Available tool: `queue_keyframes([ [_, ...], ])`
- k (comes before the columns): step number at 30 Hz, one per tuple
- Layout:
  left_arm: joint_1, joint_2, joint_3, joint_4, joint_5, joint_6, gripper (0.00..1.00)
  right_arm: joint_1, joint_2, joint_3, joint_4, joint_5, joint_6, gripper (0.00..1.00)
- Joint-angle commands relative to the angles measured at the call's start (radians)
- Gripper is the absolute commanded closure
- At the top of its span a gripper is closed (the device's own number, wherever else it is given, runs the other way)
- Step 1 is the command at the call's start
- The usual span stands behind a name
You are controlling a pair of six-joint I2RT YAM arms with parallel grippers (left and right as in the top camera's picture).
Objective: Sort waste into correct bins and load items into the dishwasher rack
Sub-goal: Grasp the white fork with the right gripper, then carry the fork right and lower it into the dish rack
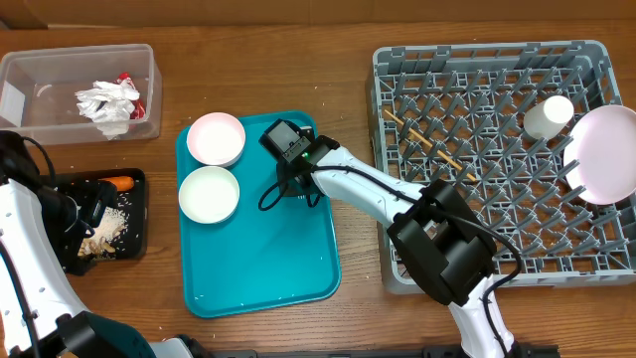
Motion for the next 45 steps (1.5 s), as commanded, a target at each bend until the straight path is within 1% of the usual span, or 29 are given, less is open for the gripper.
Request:
queue_keyframes([
  [1,0.000,0.002,-0.003,0.001,-0.003,0.015,0.00,0.013,-0.046,-0.001,-0.013,-0.029,0.006,0.96],
  [16,0.000,0.002,-0.003,0.008,-0.003,0.015,0.00,0.013,-0.196,-0.001,-0.041,-0.050,0.005,0.96],
  [22,0.000,0.002,-0.003,0.008,-0.003,0.015,0.00,-0.032,-0.328,-0.002,-0.113,0.040,-0.021,0.96],
  [25,0.000,0.002,-0.003,0.008,-0.003,0.015,0.00,-0.080,-0.415,-0.002,-0.166,0.096,-0.029,0.96],
  [29,0.000,0.002,-0.003,0.008,-0.003,0.015,0.00,-0.175,-0.523,-0.002,-0.237,0.119,-0.095,0.96],
  [30,0.000,0.002,-0.003,0.008,-0.003,0.015,0.00,-0.223,-0.557,-0.002,-0.265,0.119,-0.122,0.96],
  [33,0.000,0.002,-0.003,0.008,-0.003,0.015,0.00,-0.322,-0.596,-0.002,-0.311,0.116,-0.181,0.96],
  [36,0.000,0.002,-0.003,0.008,-0.003,0.015,0.00,-0.423,-0.599,-0.003,-0.352,0.106,-0.245,0.96],
  [41,0.000,0.002,-0.003,0.008,-0.003,0.015,0.00,-0.523,-0.597,-0.039,-0.333,-0.077,-0.353,0.96],
  [43,0.000,0.002,-0.003,0.008,-0.003,0.015,0.00,-0.539,-0.595,-0.058,-0.311,-0.145,-0.394,0.96],
  [45,0.000,0.002,-0.003,0.008,-0.003,0.015,0.00,-0.541,-0.589,-0.073,-0.294,-0.172,-0.405,0.96],
])
